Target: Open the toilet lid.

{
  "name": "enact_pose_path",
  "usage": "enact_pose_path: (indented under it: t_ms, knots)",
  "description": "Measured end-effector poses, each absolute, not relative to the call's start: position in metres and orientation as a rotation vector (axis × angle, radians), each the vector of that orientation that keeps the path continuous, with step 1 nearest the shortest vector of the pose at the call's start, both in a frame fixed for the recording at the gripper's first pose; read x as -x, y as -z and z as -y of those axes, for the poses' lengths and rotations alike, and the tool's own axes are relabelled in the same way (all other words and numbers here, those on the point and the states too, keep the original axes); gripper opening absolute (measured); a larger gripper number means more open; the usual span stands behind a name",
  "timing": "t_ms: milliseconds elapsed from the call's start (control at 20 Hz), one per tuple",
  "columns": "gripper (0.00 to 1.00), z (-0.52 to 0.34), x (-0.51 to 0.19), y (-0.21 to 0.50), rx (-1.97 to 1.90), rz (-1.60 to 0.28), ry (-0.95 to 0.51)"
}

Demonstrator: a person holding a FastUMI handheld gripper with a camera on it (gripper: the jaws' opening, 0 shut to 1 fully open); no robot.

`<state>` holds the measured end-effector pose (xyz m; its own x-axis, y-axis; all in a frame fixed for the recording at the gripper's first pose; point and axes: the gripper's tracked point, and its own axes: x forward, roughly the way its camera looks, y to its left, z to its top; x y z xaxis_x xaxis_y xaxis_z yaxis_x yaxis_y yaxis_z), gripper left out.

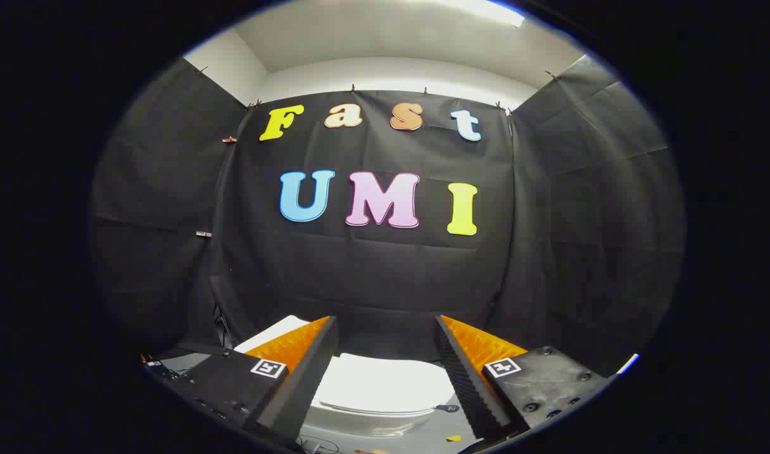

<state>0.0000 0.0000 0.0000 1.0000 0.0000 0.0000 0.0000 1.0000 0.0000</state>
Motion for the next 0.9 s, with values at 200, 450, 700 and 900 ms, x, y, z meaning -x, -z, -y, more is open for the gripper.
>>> enact_pose_path:
  t_ms: [200,450,700,900]
  knots:
    - [0.98,0.0023,-0.0009,0.0020,0.005,-0.005,0.007]
    - [0.98,0.0020,-0.0006,0.0014,0.001,-0.008,0.007]
    - [0.98,0.0037,0.0003,0.0009,0.003,-0.004,0.013]
    - [0.98,0.0019,-0.0012,0.0033,-0.006,-0.012,0.007]
